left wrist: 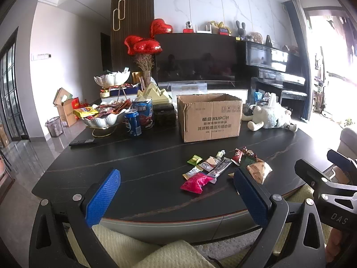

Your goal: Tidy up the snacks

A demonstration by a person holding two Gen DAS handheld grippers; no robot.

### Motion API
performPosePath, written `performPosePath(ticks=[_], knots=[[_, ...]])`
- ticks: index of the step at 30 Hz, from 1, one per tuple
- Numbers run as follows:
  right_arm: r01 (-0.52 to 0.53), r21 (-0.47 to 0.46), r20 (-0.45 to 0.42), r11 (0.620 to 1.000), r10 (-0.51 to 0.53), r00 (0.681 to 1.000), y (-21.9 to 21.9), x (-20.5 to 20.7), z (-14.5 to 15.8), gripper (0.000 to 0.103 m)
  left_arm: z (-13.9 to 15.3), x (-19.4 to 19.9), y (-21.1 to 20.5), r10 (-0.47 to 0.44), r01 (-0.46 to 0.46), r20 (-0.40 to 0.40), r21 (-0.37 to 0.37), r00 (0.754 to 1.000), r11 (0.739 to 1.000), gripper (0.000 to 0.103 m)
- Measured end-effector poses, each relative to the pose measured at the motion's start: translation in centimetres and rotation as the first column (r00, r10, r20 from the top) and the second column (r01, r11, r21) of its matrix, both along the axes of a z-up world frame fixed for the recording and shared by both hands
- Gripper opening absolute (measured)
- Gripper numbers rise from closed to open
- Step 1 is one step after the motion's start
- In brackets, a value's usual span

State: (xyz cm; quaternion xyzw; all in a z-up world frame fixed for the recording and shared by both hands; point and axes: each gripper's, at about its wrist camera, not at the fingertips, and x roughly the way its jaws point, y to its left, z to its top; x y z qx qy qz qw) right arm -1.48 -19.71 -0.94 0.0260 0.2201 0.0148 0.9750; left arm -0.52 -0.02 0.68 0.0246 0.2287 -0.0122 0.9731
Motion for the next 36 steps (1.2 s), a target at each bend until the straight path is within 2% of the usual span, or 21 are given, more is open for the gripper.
performPosePath(ticks=[36], knots=[[0.001,-0.004,0.009,1.000,-0.001,1.000,0.15,-0.21,0.35,0.103,0.09,-0.13,0.00,0.001,-0.001,0.004,-0.003,1.000,1.000,0.103]])
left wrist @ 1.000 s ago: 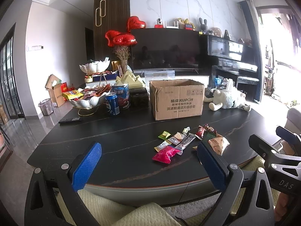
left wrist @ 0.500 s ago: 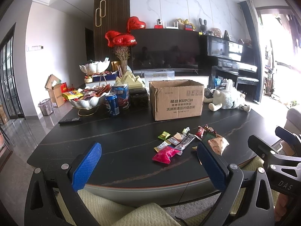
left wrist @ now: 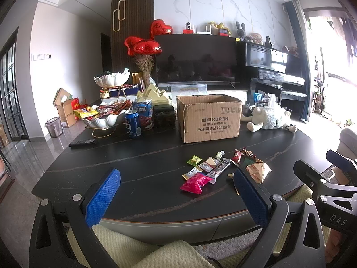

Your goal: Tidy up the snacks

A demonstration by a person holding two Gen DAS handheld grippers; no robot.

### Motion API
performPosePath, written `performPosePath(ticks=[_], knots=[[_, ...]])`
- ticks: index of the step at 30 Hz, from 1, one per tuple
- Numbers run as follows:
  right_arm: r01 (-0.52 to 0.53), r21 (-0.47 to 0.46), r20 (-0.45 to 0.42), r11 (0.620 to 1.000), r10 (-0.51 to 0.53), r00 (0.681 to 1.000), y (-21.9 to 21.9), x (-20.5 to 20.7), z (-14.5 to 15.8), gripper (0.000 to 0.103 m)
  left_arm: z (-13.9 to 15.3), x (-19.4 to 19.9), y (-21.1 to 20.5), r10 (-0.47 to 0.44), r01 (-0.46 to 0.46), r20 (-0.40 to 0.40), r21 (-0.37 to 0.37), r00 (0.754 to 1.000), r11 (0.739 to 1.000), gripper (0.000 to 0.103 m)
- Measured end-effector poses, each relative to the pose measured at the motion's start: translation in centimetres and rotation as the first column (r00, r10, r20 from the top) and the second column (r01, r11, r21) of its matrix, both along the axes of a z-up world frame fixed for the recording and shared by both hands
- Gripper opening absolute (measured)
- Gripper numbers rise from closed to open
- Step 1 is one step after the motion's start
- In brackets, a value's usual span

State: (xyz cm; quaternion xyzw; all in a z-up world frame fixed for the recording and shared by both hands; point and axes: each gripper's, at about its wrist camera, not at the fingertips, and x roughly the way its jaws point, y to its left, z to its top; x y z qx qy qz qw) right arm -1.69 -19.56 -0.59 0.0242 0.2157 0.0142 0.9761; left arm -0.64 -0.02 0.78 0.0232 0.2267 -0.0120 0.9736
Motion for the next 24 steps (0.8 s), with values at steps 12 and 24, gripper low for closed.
performPosePath(ticks=[12,24], knots=[[-0.001,-0.001,0.002,1.000,0.001,1.000,0.06,-0.05,0.15,0.103,0.06,0.00,0.04,-0.001,0.001,0.000,-0.002,1.000,1.000,0.103],[-0.003,-0.002,0.002,1.000,0.003,1.000,-0.16,-0.05,0.61,0.103,-0.01,0.00,0.03,-0.001,0.001,0.000,-0.001,1.000,1.000,0.103]])
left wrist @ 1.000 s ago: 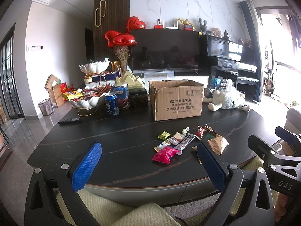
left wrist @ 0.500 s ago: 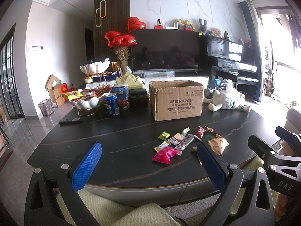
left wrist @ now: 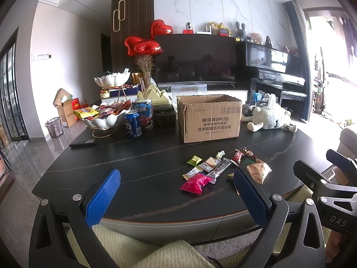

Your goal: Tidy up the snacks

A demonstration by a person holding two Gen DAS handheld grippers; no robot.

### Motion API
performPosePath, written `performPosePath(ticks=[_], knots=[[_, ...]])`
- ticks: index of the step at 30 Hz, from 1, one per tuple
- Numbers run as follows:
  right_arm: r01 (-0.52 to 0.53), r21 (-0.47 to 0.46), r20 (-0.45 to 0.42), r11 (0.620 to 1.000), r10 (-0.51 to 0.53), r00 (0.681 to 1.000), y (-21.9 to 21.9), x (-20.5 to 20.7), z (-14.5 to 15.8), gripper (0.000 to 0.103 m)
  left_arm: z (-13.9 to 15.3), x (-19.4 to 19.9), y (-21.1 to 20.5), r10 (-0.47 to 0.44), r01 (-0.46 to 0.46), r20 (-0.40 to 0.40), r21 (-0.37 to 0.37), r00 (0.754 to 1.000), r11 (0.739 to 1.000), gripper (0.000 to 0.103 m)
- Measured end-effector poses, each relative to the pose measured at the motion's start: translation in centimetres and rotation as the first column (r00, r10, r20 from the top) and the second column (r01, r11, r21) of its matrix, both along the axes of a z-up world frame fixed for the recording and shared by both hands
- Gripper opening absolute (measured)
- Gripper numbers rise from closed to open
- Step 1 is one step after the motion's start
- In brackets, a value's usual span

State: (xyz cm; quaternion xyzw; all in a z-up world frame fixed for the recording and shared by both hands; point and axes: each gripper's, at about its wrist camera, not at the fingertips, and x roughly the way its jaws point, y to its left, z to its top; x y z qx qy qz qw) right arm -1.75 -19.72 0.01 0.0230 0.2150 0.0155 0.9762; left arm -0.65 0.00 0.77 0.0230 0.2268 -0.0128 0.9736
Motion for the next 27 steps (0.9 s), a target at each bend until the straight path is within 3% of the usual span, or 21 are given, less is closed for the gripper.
performPosePath(ticks=[7,13,19,27], knots=[[-0.037,0.003,-0.035,0.999,0.037,0.999,1.3,0.5,0.5,0.103,-0.2,0.5,0.1,-0.014,0.014,-0.034,-0.011,0.999,1.000,0.103],[-0.064,-0.011,-0.082,0.998,0.063,0.995,1.5,2.4,-1.5,0.103,-1.8,2.7,0.3,-0.038,0.037,-0.100,-0.016,0.994,0.999,0.103],[-0.112,-0.009,-0.155,0.994,0.109,0.982,1.6,5.4,-3.9,0.102,-3.8,5.4,-0.1,-0.071,0.073,-0.148,0.010,0.986,0.997,0.092],[-0.191,0.033,-0.284,0.981,0.192,0.939,2.0,10.7,-6.9,0.081,-6.5,10.0,-0.4,-0.151,0.151,-0.275,-0.020,0.950,0.988,0.083]])
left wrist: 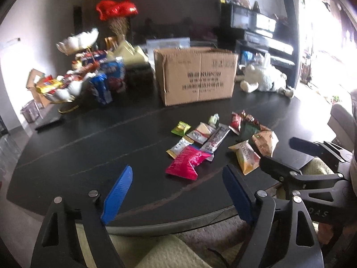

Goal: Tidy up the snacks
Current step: 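Grasp the pink snack bag with the left tool while the right tool grasps the cream DENMA pouch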

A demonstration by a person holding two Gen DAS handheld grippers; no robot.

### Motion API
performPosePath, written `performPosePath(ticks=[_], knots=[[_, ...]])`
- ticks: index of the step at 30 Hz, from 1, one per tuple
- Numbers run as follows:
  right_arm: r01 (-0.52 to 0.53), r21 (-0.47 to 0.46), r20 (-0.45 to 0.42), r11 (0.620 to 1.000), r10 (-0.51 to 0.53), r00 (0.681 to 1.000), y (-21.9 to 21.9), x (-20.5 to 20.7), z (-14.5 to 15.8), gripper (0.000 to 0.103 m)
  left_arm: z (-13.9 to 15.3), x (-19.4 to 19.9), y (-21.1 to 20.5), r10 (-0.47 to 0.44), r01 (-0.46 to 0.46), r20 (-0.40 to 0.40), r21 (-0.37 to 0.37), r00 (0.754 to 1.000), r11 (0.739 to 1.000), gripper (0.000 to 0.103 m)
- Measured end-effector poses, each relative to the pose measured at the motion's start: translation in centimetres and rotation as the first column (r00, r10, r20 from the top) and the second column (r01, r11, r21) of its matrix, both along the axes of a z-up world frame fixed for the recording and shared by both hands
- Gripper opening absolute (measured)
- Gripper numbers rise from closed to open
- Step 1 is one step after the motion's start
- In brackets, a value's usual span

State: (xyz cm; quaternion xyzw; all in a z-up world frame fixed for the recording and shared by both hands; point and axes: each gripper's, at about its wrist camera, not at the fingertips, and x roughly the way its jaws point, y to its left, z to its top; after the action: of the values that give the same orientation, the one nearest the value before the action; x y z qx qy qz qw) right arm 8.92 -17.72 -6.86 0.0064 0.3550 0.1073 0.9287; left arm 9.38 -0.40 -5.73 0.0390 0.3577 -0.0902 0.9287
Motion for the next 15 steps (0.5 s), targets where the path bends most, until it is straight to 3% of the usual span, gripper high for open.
performPosePath(ticks=[8,15], knots=[[-0.054,-0.014,-0.122,0.998,0.052,0.991,0.7,4.1,-3.1,0.066,-3.7,4.4,-0.7,-0.074,0.073,-0.139,-0.007,0.988,0.997,0.073],[-0.050,-0.015,-0.168,0.999,0.047,0.985,0.6,6.0,-4.5,0.061,-5.4,6.8,-1.1,-0.117,0.112,-0.191,-0.034,0.975,0.993,0.070]])
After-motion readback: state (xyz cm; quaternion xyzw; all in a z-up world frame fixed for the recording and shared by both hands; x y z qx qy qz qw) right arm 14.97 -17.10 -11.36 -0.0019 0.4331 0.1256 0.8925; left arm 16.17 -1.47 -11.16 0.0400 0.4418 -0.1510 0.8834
